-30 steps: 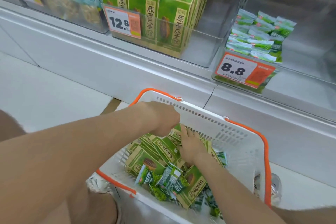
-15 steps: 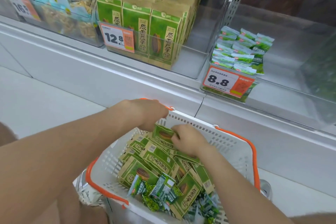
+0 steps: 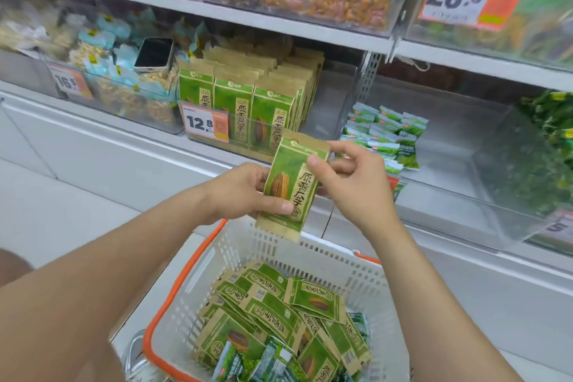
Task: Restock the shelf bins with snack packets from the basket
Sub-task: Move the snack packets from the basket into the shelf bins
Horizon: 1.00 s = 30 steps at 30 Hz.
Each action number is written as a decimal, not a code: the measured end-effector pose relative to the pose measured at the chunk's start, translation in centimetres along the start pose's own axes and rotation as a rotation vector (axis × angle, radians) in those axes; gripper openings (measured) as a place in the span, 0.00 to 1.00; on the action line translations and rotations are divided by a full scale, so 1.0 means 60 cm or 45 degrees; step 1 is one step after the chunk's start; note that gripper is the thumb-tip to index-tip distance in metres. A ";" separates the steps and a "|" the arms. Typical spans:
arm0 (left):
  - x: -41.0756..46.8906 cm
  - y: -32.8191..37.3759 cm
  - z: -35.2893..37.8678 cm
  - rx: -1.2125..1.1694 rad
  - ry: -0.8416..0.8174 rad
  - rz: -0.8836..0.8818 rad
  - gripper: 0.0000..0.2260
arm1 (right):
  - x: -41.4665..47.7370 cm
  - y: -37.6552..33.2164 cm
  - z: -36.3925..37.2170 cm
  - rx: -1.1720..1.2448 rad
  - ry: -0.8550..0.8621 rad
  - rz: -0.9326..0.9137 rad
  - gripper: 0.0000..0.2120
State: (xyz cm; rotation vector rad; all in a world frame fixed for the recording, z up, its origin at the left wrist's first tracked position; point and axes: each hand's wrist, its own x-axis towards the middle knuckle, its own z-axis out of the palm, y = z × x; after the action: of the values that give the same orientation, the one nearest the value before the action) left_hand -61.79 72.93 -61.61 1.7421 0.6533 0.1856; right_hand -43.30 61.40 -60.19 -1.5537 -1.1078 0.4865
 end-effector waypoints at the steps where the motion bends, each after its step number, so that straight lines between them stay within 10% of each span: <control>1: -0.001 0.006 0.004 -0.025 0.007 0.006 0.09 | 0.002 0.002 -0.002 -0.010 0.008 0.027 0.13; 12: 0.014 0.073 -0.013 0.060 0.240 0.269 0.16 | 0.020 -0.076 -0.017 -0.270 0.010 -0.312 0.14; 18: 0.059 0.078 -0.056 1.270 0.919 0.295 0.22 | 0.059 -0.120 -0.025 -0.275 0.508 -0.660 0.12; 30: 0.105 0.057 -0.101 1.616 0.898 0.357 0.05 | 0.105 -0.072 -0.003 -0.698 0.382 -0.609 0.12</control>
State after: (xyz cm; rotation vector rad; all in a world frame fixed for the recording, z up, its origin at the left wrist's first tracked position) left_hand -58.17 80.85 -58.04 3.0379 1.1682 0.7139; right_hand -41.83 66.42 -54.60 -1.6693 -1.3838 -0.3953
